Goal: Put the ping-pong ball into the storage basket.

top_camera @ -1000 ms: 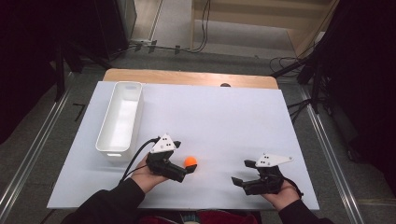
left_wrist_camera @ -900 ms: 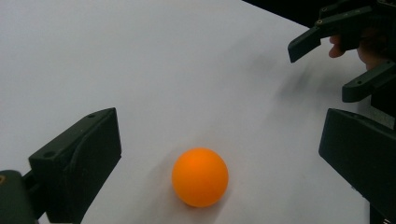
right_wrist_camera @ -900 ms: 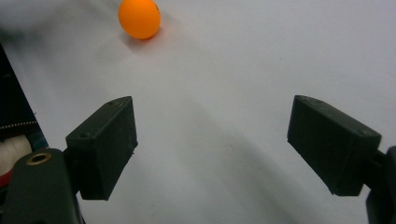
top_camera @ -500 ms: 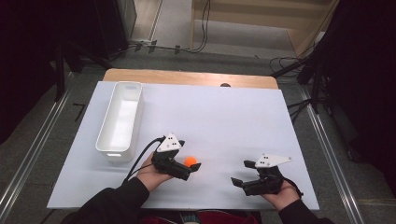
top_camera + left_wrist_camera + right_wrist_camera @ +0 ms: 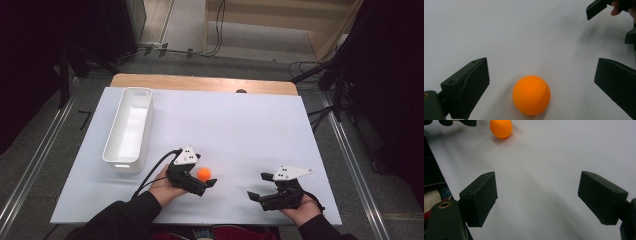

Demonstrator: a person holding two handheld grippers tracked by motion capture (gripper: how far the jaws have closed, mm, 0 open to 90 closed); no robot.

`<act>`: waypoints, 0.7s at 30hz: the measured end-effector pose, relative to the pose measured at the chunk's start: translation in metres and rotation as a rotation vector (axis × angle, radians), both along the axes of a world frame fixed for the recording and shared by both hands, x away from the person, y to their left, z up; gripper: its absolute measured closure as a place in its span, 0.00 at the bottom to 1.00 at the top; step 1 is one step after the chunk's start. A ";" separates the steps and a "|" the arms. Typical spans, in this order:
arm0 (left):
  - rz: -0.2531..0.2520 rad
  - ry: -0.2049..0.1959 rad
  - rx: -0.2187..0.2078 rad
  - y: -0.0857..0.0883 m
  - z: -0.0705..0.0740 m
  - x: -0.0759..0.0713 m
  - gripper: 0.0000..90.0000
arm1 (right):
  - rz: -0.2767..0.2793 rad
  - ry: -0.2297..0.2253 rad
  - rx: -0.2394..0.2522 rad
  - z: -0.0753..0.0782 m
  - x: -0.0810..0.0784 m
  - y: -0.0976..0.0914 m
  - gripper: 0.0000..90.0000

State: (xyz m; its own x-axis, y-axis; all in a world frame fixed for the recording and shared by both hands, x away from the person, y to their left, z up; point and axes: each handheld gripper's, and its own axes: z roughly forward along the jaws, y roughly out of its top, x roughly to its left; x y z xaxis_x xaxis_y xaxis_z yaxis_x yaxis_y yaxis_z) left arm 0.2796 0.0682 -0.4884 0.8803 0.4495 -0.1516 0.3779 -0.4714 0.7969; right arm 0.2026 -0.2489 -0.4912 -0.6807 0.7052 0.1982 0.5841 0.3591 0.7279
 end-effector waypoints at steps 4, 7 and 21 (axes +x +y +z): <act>0.003 0.010 -0.005 -0.001 -0.003 -0.001 0.00 | 0.002 -0.006 -0.004 -0.001 0.000 0.000 0.16; 0.007 0.024 -0.003 -0.001 -0.006 -0.001 0.00 | 0.005 -0.006 -0.008 -0.001 0.000 0.000 0.16; 0.007 0.015 0.059 -0.003 -0.016 -0.001 0.00 | 0.014 -0.001 -0.012 -0.001 0.000 0.002 0.16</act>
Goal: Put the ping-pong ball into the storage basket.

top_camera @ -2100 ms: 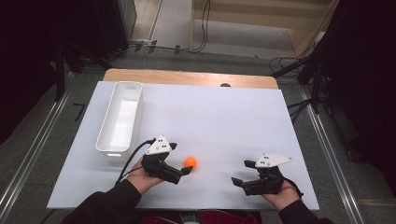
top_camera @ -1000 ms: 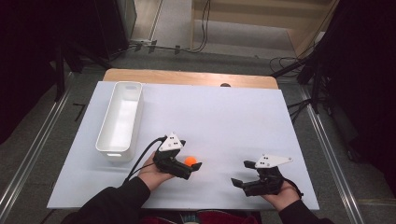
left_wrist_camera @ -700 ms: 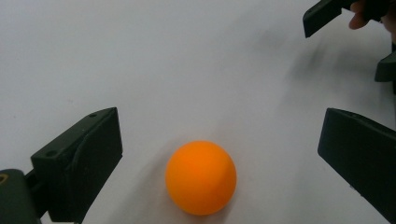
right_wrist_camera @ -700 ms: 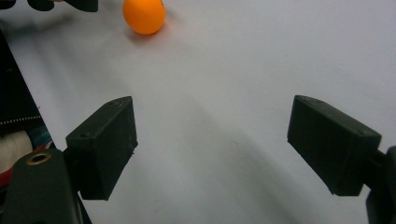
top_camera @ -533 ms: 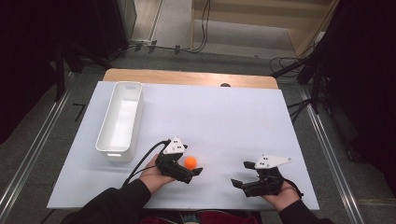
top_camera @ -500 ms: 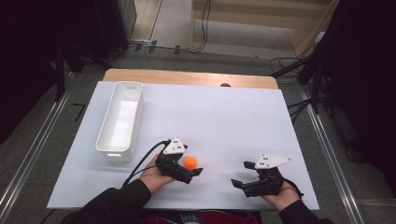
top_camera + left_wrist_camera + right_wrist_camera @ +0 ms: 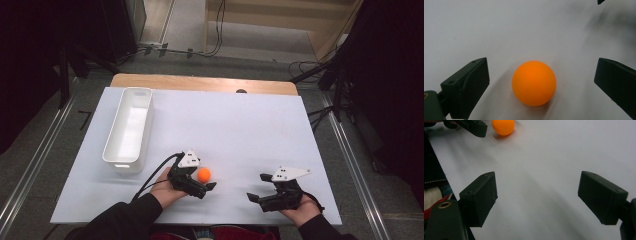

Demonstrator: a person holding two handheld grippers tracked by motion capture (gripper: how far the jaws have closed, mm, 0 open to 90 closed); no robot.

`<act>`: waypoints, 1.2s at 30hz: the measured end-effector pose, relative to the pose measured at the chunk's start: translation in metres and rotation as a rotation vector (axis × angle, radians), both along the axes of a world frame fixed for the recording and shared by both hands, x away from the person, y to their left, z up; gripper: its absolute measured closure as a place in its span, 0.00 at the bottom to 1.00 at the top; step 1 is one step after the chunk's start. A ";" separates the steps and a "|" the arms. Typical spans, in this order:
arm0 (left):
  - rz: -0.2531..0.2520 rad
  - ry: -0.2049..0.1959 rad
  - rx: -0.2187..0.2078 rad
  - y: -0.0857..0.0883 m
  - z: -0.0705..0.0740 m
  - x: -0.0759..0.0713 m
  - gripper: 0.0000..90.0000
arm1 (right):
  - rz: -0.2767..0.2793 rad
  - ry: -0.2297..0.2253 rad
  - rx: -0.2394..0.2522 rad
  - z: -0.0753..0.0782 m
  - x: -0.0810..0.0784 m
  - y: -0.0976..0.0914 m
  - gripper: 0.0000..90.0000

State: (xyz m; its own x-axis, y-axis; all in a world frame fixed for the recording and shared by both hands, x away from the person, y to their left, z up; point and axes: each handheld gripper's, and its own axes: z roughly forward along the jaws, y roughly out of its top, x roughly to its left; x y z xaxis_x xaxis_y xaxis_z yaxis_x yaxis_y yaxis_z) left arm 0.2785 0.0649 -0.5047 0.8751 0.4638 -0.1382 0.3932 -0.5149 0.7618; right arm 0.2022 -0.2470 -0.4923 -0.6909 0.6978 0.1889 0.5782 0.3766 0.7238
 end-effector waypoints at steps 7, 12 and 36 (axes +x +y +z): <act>-0.007 -0.014 0.070 -0.004 -0.007 -0.002 0.00 | 0.005 0.005 -0.003 0.000 -0.001 0.000 0.16; 0.004 -0.004 0.083 -0.005 -0.009 -0.001 0.00 | 0.005 0.006 -0.004 0.000 -0.001 0.000 0.16; 0.039 -0.092 0.148 -0.010 -0.009 -0.009 0.28 | 0.020 0.008 -0.017 -0.002 -0.001 0.002 0.16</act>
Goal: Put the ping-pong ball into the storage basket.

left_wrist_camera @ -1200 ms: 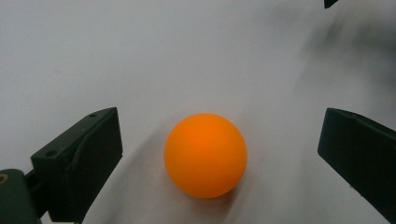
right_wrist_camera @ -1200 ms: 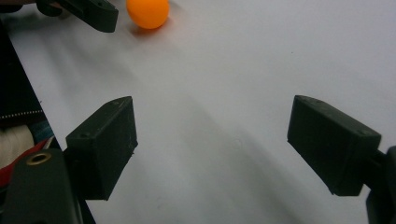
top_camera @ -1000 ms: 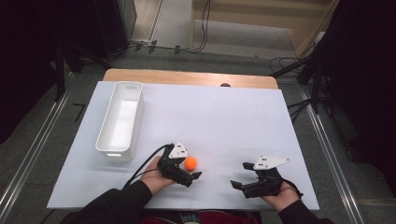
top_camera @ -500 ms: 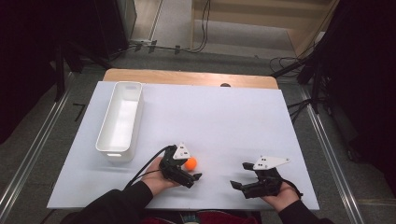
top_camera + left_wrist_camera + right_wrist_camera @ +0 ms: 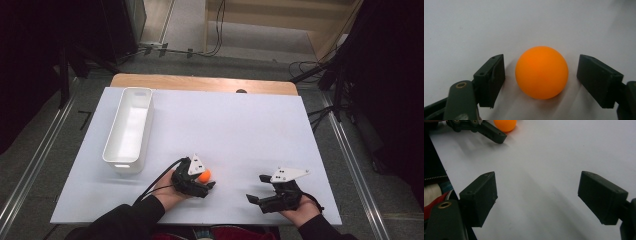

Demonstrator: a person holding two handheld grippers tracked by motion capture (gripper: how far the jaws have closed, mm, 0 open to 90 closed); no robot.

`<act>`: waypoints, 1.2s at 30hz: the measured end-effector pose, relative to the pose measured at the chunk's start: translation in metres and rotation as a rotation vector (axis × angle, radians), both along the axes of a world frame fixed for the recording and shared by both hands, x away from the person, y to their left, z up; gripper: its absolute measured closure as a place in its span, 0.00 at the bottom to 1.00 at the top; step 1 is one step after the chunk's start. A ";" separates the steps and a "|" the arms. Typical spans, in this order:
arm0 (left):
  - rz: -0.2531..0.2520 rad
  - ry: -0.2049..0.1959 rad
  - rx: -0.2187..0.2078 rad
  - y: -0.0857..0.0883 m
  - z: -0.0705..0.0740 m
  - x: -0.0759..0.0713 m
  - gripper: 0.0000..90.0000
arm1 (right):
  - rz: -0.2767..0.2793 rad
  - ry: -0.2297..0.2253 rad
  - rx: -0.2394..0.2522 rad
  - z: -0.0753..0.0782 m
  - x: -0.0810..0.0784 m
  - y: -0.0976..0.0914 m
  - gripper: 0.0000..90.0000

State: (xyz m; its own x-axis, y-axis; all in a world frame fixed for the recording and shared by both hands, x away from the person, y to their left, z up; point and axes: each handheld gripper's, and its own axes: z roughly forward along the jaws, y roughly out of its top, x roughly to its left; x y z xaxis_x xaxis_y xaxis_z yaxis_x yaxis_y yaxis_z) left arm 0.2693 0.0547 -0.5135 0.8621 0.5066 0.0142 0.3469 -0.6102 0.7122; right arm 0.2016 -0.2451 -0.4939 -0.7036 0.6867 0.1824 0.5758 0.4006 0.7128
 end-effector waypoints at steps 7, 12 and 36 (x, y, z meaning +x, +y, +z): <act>0.008 -0.005 -0.012 0.002 0.000 0.000 0.41 | 0.001 0.008 0.007 0.000 -0.001 0.001 0.16; 0.032 0.005 -0.029 0.003 0.000 0.001 0.49 | 0.011 0.011 -0.005 -0.001 -0.001 0.002 0.16; 0.028 -0.003 -0.017 0.007 0.002 0.002 0.55 | -0.036 0.017 -0.010 -0.002 0.002 -0.001 0.16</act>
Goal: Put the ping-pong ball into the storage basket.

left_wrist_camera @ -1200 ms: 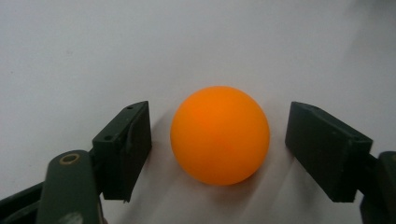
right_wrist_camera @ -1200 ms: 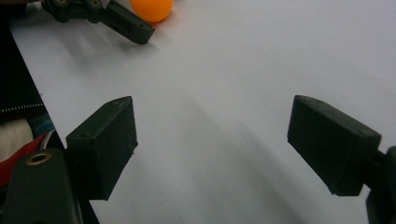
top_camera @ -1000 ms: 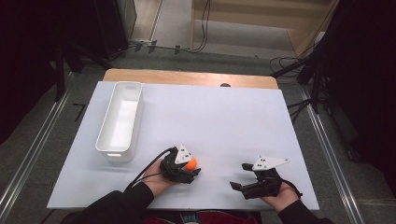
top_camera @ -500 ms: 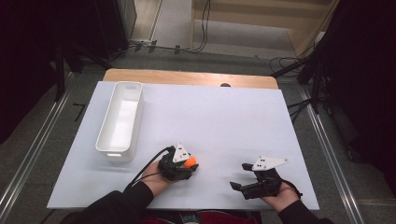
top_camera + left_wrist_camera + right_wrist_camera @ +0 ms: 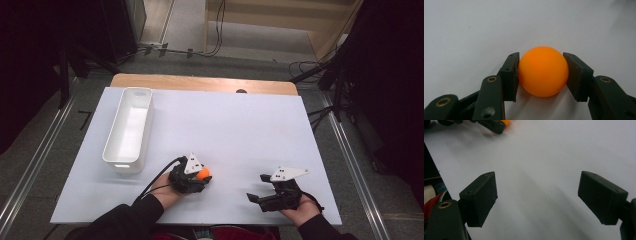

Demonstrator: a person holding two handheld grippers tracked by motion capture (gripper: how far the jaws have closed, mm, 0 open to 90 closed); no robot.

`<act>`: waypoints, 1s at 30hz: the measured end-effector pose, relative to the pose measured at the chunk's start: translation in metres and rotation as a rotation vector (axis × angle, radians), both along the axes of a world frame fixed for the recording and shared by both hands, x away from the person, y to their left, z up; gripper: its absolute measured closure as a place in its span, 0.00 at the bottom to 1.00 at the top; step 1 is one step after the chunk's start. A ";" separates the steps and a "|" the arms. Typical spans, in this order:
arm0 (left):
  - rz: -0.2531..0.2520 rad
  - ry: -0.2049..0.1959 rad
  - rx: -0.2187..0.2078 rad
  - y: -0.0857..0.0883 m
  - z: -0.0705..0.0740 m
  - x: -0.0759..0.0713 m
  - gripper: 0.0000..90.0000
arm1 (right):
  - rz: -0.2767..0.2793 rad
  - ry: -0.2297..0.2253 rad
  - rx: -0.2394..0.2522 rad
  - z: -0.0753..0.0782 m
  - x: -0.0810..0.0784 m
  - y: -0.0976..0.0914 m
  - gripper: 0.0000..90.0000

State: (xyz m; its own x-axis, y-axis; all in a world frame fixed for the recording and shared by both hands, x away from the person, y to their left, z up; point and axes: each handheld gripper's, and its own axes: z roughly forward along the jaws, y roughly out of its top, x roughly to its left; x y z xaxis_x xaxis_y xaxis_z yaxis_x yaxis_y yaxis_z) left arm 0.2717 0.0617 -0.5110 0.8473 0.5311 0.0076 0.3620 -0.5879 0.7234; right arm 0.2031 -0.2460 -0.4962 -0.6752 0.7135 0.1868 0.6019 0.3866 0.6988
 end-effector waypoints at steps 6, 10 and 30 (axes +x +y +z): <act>0.018 0.006 -0.030 0.004 0.005 0.002 0.55 | 0.001 -0.001 -0.001 0.000 0.000 0.000 0.16; 0.023 0.012 -0.051 0.007 0.009 0.003 0.55 | -0.001 0.000 -0.001 0.000 0.000 0.000 0.16; 0.035 0.047 -0.104 0.020 0.025 0.004 0.55 | -0.009 -0.019 0.060 0.003 0.011 -0.007 0.16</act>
State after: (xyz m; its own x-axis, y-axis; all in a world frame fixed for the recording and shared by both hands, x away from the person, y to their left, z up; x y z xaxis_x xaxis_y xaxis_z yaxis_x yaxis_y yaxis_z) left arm 0.2755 0.0819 -0.4865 0.8265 0.5560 -0.0879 0.4156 -0.4974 0.7615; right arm 0.2138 -0.2528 -0.4931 -0.6724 0.7078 0.2165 0.5916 0.3382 0.7319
